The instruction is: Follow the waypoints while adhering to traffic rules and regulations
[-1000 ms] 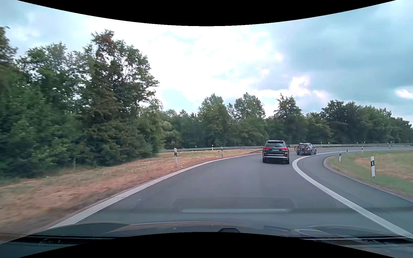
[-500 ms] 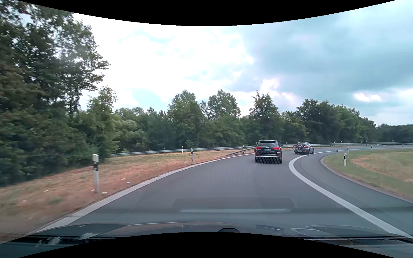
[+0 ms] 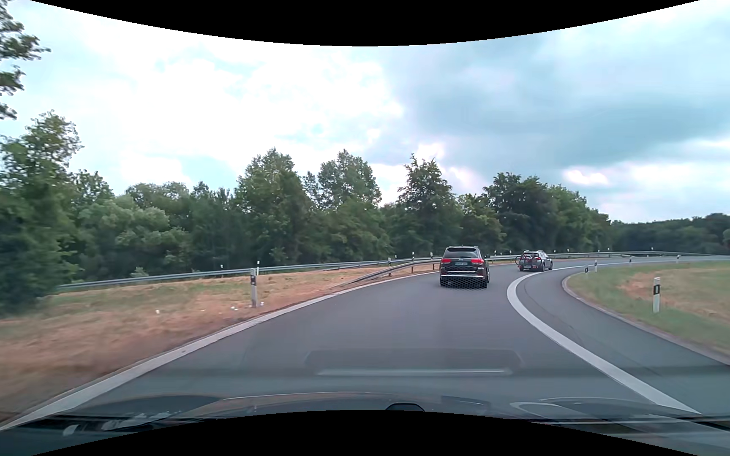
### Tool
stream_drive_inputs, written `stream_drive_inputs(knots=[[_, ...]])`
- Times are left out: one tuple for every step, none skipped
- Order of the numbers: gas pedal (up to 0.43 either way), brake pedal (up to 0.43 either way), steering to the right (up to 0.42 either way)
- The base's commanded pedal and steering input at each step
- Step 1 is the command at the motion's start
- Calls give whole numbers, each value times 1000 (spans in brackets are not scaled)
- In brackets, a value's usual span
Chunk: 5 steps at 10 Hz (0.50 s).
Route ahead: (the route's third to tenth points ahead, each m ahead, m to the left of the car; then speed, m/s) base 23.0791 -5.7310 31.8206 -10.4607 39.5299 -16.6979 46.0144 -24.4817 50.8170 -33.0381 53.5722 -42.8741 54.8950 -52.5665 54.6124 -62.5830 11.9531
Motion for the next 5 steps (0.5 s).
stream_drive_inputs(knots=[[157,0,95],[157,0,94],[157,0,95],[169,0,94],[177,0,93]])
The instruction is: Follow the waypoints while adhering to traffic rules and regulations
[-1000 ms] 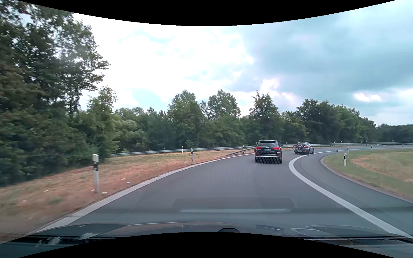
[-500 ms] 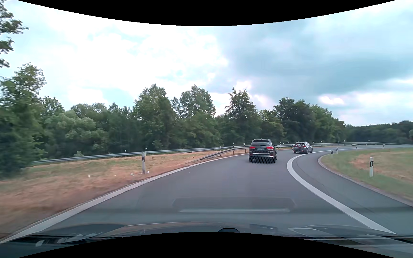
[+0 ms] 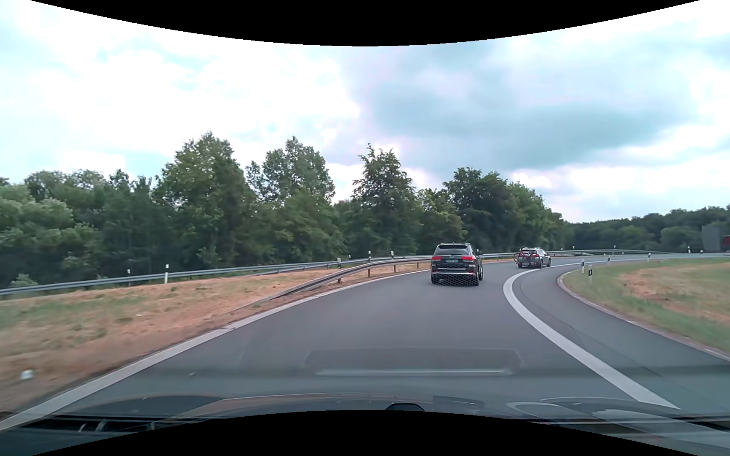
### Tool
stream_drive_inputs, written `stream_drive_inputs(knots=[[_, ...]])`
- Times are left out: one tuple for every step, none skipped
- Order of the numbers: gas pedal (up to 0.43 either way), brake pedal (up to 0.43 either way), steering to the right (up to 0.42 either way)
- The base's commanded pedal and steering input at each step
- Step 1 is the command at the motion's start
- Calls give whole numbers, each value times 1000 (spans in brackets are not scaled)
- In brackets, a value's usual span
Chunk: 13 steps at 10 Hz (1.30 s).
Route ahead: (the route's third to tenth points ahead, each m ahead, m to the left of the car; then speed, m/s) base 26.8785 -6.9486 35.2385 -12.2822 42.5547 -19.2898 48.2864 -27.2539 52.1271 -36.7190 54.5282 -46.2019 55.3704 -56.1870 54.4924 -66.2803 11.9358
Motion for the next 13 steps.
stream_drive_inputs(knots=[[177,0,92],[177,0,92],[189,0,92],[197,0,92],[197,0,91],[197,0,90],[197,0,88],[197,0,88],[197,0,87],[197,0,85],[197,0,85],[197,0,85],[197,0,86]])
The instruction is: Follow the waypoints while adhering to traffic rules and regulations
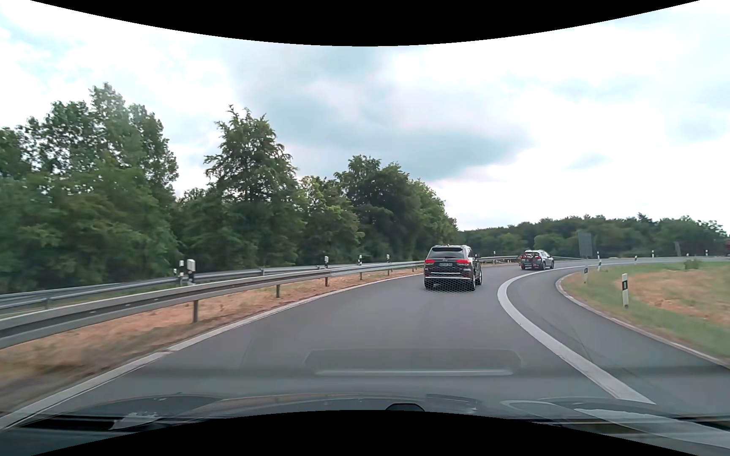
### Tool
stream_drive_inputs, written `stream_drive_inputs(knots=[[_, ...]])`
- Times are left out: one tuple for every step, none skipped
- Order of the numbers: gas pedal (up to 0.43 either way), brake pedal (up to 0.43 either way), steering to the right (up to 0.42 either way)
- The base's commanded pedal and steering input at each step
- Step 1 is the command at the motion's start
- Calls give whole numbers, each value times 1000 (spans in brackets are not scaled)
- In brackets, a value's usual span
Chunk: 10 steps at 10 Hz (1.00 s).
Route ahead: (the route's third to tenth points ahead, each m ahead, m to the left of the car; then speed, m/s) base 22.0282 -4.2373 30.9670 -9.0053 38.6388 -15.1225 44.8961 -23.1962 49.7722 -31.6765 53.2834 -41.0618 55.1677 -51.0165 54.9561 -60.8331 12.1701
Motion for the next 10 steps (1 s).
stream_drive_inputs(knots=[[189,0,87],[189,0,86],[177,0,87],[177,0,87],[169,0,87],[169,0,86],[169,0,87],[169,0,87],[169,0,87],[169,0,87]])
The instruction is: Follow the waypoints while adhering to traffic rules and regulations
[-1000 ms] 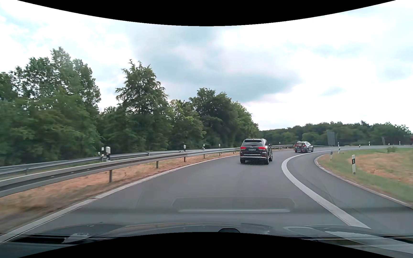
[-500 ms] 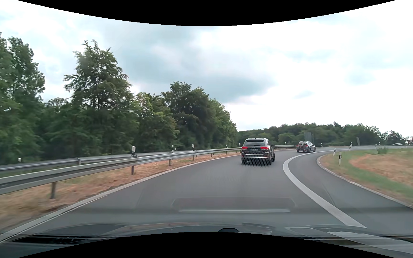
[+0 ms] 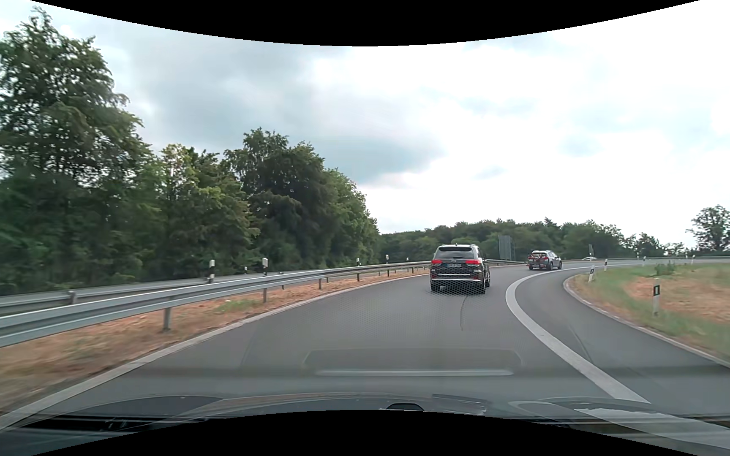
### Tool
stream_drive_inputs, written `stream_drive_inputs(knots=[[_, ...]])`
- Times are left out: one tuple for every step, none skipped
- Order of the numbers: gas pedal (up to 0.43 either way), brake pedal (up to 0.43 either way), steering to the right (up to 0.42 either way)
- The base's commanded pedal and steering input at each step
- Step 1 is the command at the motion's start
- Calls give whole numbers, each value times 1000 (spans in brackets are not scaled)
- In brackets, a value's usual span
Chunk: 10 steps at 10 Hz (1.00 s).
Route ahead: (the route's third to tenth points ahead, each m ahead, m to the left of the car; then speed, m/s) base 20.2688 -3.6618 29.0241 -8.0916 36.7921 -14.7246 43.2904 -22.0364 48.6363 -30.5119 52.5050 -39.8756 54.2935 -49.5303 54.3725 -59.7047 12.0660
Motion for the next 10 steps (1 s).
stream_drive_inputs(knots=[[169,0,87],[169,0,87],[169,0,87],[169,0,88],[169,0,88],[169,0,89],[169,0,88],[169,0,89],[169,0,89],[169,0,89]])
